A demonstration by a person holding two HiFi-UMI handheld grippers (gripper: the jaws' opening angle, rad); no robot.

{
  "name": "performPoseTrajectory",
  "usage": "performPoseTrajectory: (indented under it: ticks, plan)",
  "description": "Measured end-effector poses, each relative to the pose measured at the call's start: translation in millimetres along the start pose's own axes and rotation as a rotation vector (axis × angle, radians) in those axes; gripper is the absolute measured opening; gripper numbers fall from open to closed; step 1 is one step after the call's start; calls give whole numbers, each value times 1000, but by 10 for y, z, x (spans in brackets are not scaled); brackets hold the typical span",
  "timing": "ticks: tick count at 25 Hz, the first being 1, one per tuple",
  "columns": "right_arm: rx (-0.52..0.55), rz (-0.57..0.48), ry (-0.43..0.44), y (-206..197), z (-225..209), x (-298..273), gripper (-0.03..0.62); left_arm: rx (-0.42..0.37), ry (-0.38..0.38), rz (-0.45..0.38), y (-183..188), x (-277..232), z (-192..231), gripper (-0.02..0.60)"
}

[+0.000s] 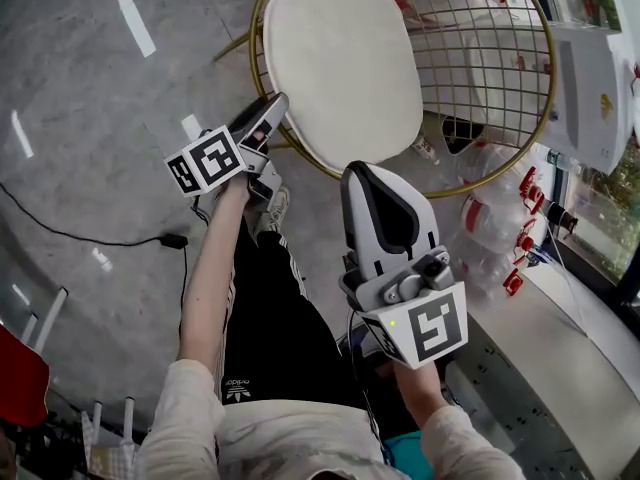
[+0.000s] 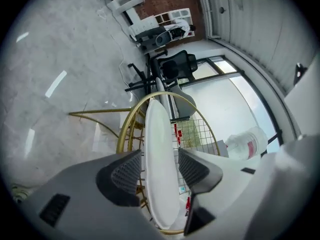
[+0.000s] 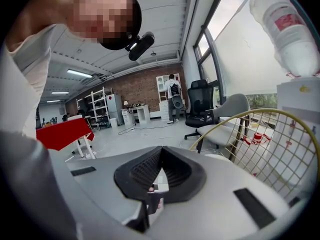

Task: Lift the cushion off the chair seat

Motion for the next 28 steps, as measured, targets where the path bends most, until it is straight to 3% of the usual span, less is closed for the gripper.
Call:
performPoseTrajectory:
  ticks: [4,10,15,28]
  plan:
    - [-11,-12,-9,-47,-6,34,17,55,-16,11,-11,-60,86,225]
    - [-12,-3,-9,-147,-29,49,17,65,-9,65,5,-143,189,225]
    - [-92,20,0,-182,-34,20,17,57,-12,136,-39,-266,199,225]
    - [-84,28,-49,-224,-194,-250,17,81,-56,191,-48,-586,105,222]
Point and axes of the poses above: the fingertips, and each gripper's own axes: x backward along the fingers, z to its left, y out of its top, the point moved 9 cm from there along x, backward along the fingers, and after that the axes turned 13 degrees about x, right-handed, at the moved point
